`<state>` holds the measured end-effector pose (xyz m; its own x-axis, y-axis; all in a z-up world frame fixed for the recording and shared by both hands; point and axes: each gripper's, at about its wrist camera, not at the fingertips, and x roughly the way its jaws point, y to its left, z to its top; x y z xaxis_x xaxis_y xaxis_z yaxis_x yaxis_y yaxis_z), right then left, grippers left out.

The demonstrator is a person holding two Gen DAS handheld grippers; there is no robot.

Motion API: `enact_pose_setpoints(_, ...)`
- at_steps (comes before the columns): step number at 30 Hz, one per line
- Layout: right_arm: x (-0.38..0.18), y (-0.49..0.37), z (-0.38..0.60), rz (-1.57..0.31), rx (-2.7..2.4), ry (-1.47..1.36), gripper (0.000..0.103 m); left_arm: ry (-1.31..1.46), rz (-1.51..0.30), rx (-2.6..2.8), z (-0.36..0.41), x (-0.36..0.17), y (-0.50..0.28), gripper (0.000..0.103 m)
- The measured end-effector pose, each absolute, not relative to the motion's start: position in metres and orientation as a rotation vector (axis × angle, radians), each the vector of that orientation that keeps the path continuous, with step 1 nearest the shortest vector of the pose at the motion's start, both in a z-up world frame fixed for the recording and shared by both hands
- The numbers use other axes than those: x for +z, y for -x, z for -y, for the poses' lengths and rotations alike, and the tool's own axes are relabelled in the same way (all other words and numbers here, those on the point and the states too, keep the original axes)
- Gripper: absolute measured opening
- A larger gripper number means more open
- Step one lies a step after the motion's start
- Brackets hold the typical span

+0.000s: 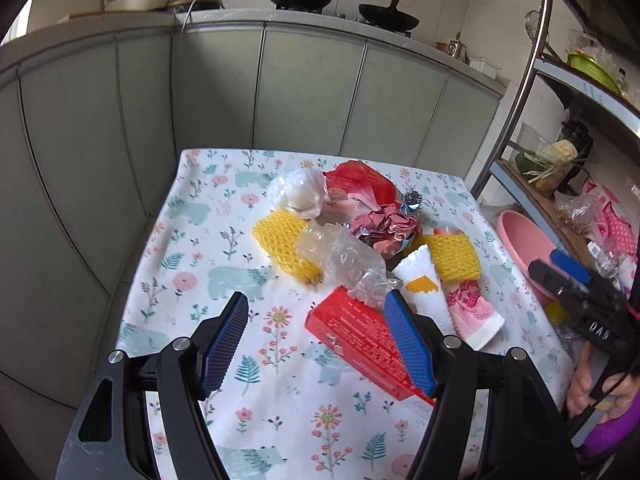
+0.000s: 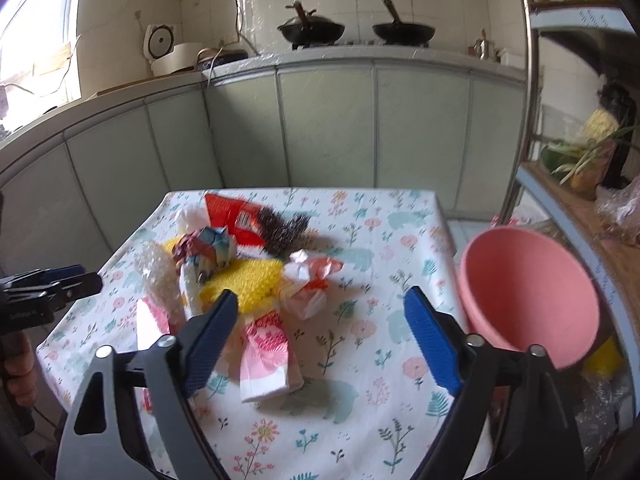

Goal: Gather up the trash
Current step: 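Grasp the clear plastic bag with the left gripper while the right gripper grasps the white foam block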

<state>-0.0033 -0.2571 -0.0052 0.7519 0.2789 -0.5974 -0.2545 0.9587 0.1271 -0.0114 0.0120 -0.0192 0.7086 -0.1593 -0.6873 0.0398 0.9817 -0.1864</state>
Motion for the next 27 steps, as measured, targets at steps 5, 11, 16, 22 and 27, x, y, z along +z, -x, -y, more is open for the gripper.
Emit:
enact_pose_setpoints(5,-0.014,-0.002,0.255,-0.702,0.358,-0.073,0.064,0.248,-0.8,-0.164,-0.003,-0.019,-0.007,0.067)
enact_pose_setpoints(11,-0.022,-0.005,0.257,-0.737,0.423,-0.11,0.055,0.223,-0.87,-0.168,0.019,-0.03,-0.034,0.058)
enact_pose_setpoints(16,-0.025,-0.007,0.25,-0.769,0.524,-0.138,0.045,0.207,-0.918,-0.157,0.025,-0.041,-0.045,0.042)
enact_pose_setpoints(22,-0.025,-0.008,0.227,-0.796,0.617,-0.112,0.043,0.21,-0.919,-0.19,0.019,-0.046,-0.042,0.019)
enact_pose_setpoints(27,-0.034,-0.014,0.207,-0.846,0.649,-0.088,0.043,0.22,-0.874,-0.217,0.012,-0.038,-0.031,0.007)
